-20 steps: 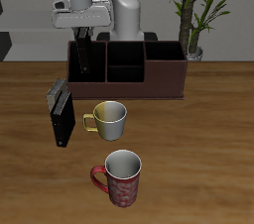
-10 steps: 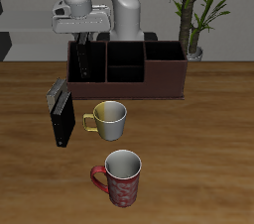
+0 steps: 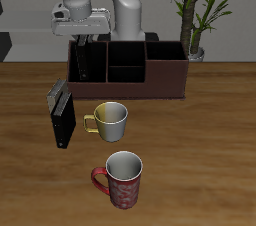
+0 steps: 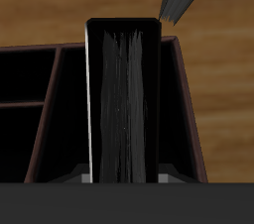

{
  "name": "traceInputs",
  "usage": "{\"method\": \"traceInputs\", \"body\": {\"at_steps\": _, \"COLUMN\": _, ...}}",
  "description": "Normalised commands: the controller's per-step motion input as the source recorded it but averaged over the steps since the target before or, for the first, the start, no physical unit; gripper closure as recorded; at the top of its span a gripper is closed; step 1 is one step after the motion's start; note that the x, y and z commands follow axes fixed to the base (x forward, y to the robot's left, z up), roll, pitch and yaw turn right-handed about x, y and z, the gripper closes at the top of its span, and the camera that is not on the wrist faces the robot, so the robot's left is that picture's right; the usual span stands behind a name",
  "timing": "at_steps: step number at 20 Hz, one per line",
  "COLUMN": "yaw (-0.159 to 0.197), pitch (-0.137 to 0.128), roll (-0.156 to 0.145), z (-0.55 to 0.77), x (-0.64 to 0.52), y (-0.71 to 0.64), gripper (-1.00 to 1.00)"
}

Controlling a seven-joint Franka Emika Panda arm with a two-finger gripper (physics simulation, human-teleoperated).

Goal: Place the left black book into the back desk caddy's left compartment

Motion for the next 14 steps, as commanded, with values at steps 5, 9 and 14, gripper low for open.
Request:
{"method": "traceInputs", "body": {"at_steps": 5, "yaw": 0.004, "pitch": 0.017, "roll": 0.016, "z": 0.0, "x": -0.13, "y": 0.11, "gripper": -1.0}}
{"method": "traceInputs", "body": {"at_steps": 9, "yaw": 0.009, "pitch": 0.001, "roll": 0.008, "z": 0.04, "x": -0.08, "y": 0.07, "gripper": -1.0}}
{"method": "traceInputs", "body": {"at_steps": 14, "yaw": 0.003, "pitch": -0.008, "roll": 0.004, "z": 0.12, "x": -0.02, "y": 0.04, "gripper": -1.0}}
